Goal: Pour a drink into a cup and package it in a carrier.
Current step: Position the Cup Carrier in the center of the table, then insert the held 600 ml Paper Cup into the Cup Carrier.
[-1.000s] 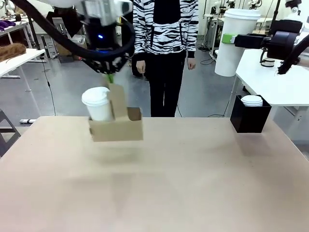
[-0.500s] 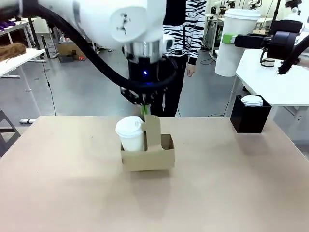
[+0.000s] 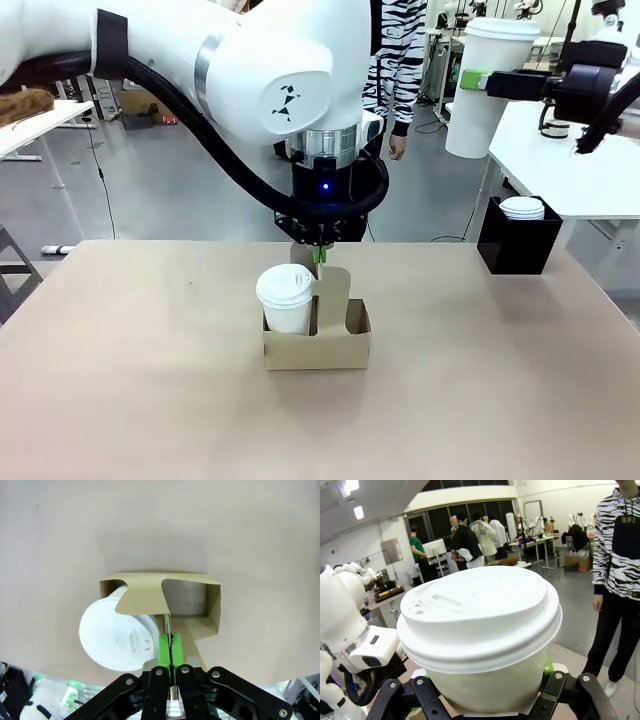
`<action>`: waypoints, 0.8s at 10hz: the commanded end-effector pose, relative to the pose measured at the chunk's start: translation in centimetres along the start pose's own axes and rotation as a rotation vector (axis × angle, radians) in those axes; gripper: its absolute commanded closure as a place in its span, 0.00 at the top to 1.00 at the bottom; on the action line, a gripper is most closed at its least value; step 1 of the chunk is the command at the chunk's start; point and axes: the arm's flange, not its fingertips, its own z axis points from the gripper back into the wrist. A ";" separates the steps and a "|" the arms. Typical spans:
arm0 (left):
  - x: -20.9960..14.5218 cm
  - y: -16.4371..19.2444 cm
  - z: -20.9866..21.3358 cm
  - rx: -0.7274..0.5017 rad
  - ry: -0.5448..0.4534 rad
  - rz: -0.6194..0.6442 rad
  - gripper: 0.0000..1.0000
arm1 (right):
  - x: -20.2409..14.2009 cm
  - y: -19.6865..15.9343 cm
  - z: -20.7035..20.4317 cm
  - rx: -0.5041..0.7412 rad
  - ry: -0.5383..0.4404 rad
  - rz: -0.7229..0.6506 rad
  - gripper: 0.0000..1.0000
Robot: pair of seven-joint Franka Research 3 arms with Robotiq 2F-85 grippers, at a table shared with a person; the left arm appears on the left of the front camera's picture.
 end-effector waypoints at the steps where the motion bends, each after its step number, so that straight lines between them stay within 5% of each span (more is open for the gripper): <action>1: -0.3 0.3 -0.9 0.007 -0.009 -0.018 0.01 | 0.1 0.1 -0.3 0.000 -0.029 0.015 0.81; 5: 0.0 0.0 0.0 0.000 0.000 0.000 0.01 | 0.1 0.1 -0.3 0.000 -0.029 0.015 0.81; 6: 0.1 -0.2 0.1 -0.003 0.000 -0.002 0.49 | 0.1 0.1 -0.3 0.000 -0.029 0.015 0.81; 7: -0.2 0.1 0.5 0.025 0.021 -0.036 0.57 | 0.1 0.1 -0.3 0.000 -0.029 0.015 0.81; 8: -0.4 0.3 1.5 0.028 0.044 -0.078 1.00 | 0.1 0.1 -0.3 0.000 -0.029 0.015 0.81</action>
